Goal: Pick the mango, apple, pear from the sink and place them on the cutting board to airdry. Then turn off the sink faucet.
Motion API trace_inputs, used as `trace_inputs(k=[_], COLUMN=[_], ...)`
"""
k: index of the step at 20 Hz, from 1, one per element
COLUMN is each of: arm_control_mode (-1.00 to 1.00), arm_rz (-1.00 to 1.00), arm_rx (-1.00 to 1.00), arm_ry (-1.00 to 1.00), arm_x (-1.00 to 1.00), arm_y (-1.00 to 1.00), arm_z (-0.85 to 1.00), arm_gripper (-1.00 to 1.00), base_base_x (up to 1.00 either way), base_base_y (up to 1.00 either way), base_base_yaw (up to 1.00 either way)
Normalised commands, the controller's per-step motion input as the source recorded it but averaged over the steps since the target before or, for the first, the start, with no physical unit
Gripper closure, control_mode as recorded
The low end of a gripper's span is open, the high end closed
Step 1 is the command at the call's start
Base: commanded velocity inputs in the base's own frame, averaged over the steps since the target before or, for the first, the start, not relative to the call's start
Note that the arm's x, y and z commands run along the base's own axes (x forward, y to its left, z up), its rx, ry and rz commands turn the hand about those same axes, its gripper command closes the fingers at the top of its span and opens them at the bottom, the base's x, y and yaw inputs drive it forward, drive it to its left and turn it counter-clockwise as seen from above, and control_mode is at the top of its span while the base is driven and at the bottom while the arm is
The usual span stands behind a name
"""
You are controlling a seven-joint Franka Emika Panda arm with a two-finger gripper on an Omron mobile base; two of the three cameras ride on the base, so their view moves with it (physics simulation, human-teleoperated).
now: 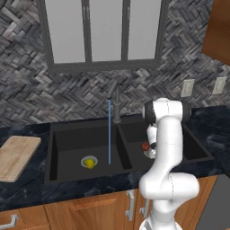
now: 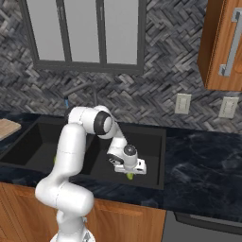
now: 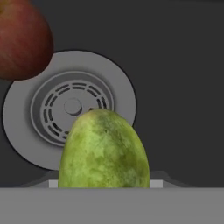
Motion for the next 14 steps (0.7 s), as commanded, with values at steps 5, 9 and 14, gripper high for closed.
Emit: trace_inputs(k=[5, 9, 14], arm_control_mode=[-1.00, -1.00, -1.00], arm_rz=[0.01, 0.05, 0.08], arm_rx=[0.00, 0.00, 0.00], arm_ry=[0.00, -0.03, -0.05], arm_x=[0.00, -0.05, -0.05], arm_y=[0.00, -0.03, -0.04], arm_z=[0.23, 0.68, 0.81], arm_gripper=[1.00, 1.00, 1.00], base_base_x=[0.00, 0.00, 0.00], base_base_y=[0.00, 0.00, 0.00], base_base_yaw=[0.00, 0.00, 0.00])
